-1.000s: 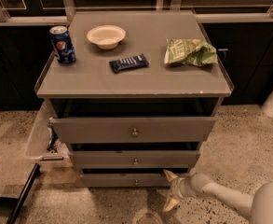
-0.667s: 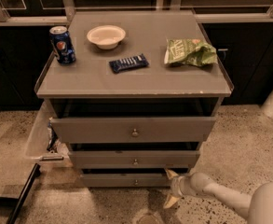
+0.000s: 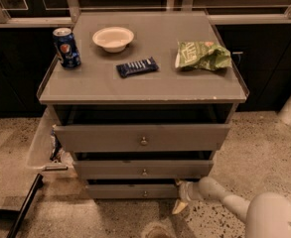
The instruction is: Open bottom drawer
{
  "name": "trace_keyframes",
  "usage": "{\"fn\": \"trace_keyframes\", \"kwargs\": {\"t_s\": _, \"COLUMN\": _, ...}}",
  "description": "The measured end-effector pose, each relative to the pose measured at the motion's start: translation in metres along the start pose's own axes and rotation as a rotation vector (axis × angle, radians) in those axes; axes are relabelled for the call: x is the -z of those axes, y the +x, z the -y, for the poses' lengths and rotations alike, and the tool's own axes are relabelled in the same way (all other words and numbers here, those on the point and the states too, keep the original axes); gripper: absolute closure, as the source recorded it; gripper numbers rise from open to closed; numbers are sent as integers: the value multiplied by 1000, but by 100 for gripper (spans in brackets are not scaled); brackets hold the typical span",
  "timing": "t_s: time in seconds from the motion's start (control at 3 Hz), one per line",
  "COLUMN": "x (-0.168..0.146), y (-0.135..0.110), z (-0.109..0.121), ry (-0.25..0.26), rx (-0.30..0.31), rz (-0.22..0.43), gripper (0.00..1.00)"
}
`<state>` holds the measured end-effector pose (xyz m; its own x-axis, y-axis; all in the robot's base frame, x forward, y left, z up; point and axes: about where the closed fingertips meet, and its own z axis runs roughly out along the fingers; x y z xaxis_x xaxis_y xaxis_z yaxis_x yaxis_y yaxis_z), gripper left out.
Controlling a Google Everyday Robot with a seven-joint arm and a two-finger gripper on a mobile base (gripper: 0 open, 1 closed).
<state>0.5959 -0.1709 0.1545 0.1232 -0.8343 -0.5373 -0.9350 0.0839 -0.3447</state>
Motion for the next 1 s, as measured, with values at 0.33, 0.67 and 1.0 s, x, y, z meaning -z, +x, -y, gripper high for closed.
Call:
{"fn": "trace_keyframes", "kwargs": {"t_s": 0.33, "x": 0, "y": 0, "z": 0, "ry": 0, "rx": 0, "rz": 0, "gripper": 0}}
{"fn": "trace_keyframes", "kwargs": {"t_s": 0.67, "x": 0, "y": 0, "z": 0, "ry": 0, "rx": 0, "rz": 0, "gripper": 19}}
{"fn": "trace_keyframes", "kwargs": {"t_s": 1.0, "x": 0, "y": -1, "z": -5, "ry": -15, "rx": -15, "rz": 13, "gripper": 42}}
